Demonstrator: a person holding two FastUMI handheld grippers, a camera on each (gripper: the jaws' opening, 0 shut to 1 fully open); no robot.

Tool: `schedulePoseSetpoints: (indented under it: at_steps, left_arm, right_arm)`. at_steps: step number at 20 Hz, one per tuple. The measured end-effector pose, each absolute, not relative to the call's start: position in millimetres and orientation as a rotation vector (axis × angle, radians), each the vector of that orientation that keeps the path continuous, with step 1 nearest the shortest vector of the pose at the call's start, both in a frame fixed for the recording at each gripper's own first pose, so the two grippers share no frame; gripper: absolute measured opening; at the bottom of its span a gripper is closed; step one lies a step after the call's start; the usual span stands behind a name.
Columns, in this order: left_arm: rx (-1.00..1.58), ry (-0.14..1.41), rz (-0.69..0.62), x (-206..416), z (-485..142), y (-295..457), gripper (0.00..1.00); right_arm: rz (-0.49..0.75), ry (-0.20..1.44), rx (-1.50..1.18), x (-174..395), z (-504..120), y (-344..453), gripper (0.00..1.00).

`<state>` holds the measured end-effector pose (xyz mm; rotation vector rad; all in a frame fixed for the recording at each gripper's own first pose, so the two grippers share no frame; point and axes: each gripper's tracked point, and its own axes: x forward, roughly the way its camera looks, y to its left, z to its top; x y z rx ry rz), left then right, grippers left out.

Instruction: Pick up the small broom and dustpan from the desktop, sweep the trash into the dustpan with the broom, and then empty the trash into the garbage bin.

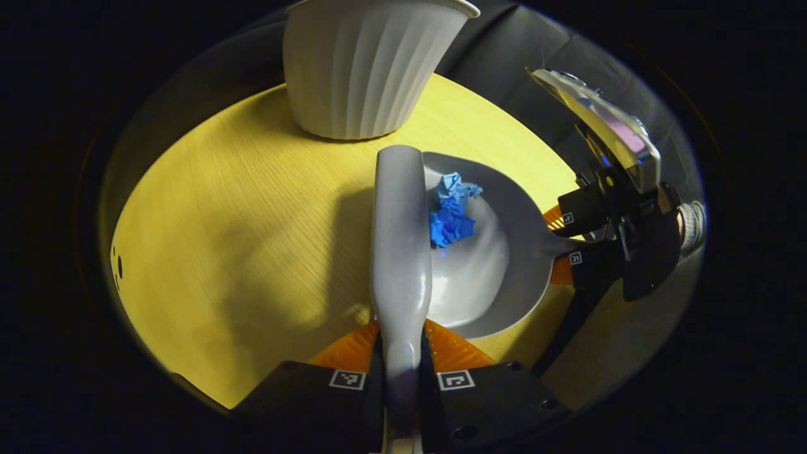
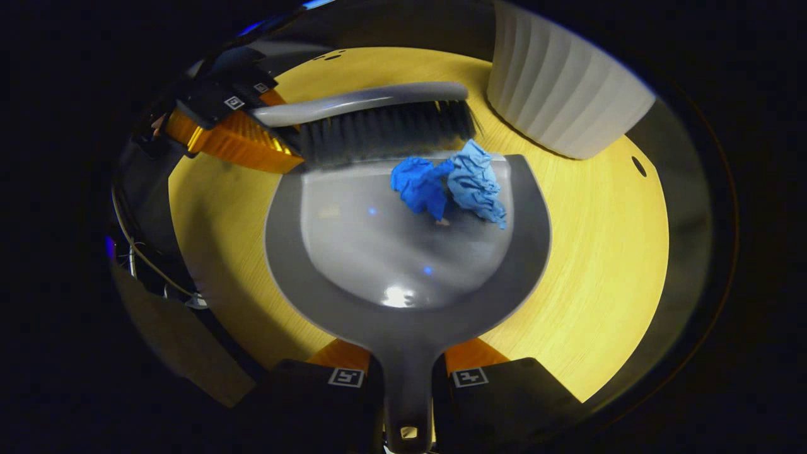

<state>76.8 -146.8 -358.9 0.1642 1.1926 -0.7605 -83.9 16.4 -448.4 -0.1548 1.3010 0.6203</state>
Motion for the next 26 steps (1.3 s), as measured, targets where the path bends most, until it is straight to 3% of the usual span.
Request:
schedulePoseSetpoints:
  at_steps: [2,3,6,10,11,12,14,15,17,25,26]
  left_arm:
    - [0.155,1.171,-0.726,77.5,-355.3,-131.7,0.27]
    - [0.141,1.166,-0.699,79.3,-354.2,-124.3,0.27]
    - [0.095,1.162,-0.588,85.1,-352.5,-102.1,0.24]
    - [0.072,1.154,-0.498,84.7,-357.0,-67.4,0.30]
    - [0.077,1.151,-0.483,84.0,-362.1,-71.5,0.27]
    - [0.078,1.151,-0.473,83.0,-364.0,-71.9,0.29]
    - [0.077,1.149,-0.457,77.4,-366.9,-71.6,0.27]
    - [0.078,1.150,-0.453,73.4,-368.7,-72.7,0.27]
    - [0.082,1.151,-0.453,64.4,-370.7,-75.2,0.27]
    - [0.053,1.147,-0.472,51.7,-385.1,-75.2,0.27]
    - [0.056,1.144,-0.479,50.7,-384.4,-75.3,0.27]
  right_arm:
    - [0.586,1.299,-0.141,-82.7,-447.2,6.7,0.41]
    - [0.569,1.299,-0.132,-82.7,-446.3,1.0,0.36]
    - [0.527,1.296,-0.112,-87.3,-436.8,-10.0,0.36]
    - [0.458,1.318,-0.102,-98.8,-410.9,-18.6,0.36]
    - [0.440,1.319,-0.094,-99.1,-410.1,-15.3,0.36]
    - [0.424,1.316,-0.081,-99.6,-407.5,-11.9,0.41]
    - [0.386,1.310,-0.050,-97.6,-395.7,-11.1,0.36]
    - [0.367,1.311,-0.038,-97.1,-389.3,-12.7,0.41]
    - [0.328,1.301,-0.028,-94.7,-375.7,-17.6,0.35]
    - [0.162,1.224,0.073,-56.4,-310.5,-47.5,0.36]
    - [0.149,1.216,0.081,-48.4,-301.0,-53.0,0.41]
